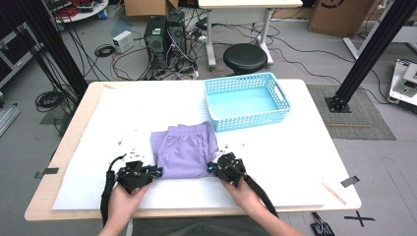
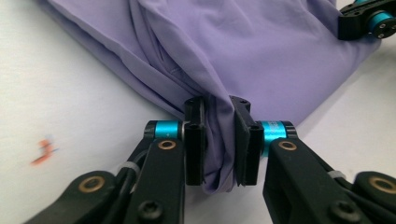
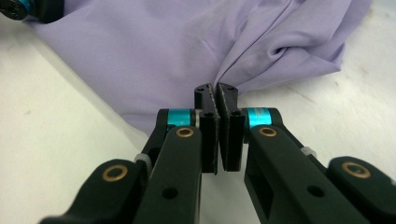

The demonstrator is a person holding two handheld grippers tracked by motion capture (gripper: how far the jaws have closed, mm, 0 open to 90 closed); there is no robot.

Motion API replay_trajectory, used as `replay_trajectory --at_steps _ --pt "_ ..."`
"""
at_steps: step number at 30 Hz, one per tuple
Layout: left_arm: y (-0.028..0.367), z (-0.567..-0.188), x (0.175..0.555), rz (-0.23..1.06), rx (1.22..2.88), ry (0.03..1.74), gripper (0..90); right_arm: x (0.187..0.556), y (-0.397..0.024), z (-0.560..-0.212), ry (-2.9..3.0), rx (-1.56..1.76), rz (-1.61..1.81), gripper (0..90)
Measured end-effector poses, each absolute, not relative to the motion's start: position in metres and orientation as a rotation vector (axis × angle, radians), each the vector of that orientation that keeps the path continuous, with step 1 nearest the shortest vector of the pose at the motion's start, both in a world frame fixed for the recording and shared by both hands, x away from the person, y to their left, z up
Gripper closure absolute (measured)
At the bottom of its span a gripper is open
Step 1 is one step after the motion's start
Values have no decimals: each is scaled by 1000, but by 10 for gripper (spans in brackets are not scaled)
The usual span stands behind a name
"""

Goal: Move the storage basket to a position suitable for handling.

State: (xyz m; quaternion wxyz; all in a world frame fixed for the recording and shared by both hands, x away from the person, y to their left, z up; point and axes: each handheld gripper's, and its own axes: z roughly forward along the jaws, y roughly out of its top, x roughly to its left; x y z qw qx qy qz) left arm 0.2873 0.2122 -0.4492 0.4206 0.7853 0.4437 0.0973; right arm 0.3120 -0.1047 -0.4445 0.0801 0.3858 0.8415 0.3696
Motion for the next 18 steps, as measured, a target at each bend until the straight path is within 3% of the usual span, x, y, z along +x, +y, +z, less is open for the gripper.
replay_trajectory --at_steps 18 --pt "158 -450 264 96 2039 935 789 254 -175 -440 2478 1177 1117 883"
